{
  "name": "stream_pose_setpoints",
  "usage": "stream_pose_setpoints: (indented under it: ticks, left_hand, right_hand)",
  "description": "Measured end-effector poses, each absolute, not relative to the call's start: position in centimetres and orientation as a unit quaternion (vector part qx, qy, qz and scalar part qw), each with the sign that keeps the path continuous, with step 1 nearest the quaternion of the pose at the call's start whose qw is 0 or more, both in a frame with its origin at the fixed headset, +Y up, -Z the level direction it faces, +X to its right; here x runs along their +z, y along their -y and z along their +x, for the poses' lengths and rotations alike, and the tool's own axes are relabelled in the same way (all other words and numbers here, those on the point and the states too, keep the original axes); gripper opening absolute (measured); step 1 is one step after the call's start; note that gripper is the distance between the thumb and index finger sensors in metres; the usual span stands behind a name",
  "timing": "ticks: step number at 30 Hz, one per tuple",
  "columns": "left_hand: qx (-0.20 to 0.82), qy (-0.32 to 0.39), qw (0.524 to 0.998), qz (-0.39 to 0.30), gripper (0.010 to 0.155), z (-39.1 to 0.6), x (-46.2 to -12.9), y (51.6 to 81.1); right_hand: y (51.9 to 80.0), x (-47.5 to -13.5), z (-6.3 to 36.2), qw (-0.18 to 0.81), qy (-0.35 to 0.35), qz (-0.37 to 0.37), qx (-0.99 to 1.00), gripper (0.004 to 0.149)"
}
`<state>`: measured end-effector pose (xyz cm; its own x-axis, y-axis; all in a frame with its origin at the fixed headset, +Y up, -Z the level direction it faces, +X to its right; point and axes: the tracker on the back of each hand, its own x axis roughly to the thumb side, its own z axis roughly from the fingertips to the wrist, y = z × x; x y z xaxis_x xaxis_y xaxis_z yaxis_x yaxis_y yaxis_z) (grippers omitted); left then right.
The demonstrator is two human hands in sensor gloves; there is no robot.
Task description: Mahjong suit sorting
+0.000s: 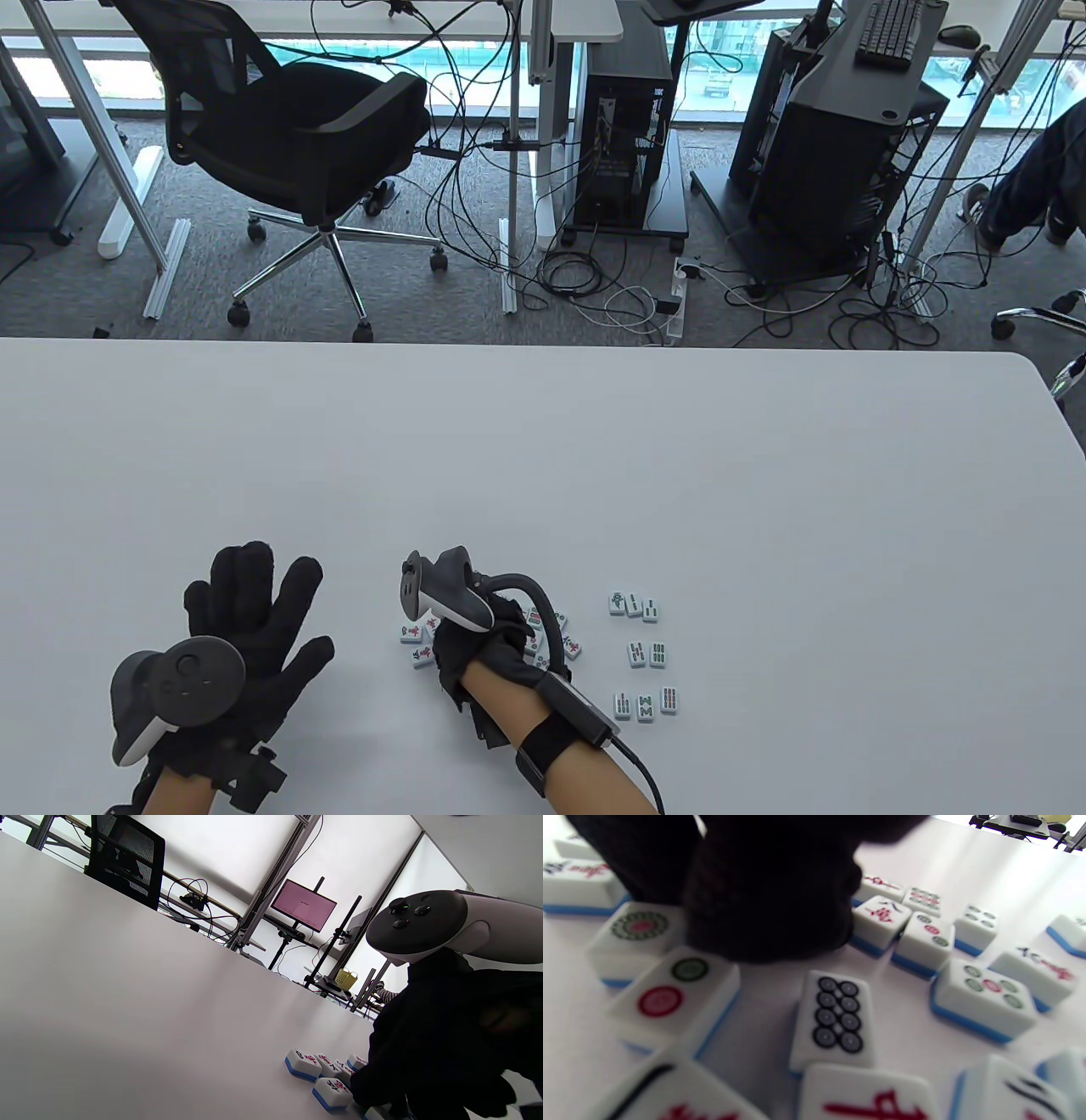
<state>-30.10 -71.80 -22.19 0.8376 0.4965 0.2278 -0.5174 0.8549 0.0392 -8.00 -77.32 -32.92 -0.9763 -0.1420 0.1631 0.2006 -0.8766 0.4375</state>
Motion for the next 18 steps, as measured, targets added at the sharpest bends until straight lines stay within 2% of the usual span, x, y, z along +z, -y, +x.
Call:
stream_pose_setpoints:
  ticks: [10, 15, 18]
  left_hand:
    - [0.265, 0.108, 0.957, 0.052, 0.076, -30.0, -22.1, 71.7]
    - [0.269, 0.105, 0.956, 0.054, 0.076, -30.1, -22.1, 71.7]
    - [0.270, 0.105, 0.956, 0.055, 0.076, -30.1, -22.1, 71.7]
  right_hand:
    - [77.2, -33.3, -7.6, 0.051, 0.238, -0.065, -0.968, 0.062]
    - [73.9, -33.0, -5.8, 0.008, 0.160, -0.123, -0.979, 0.063]
    - [71.3, -32.7, -3.2, -0.023, 0.095, -0.145, -0.985, 0.063]
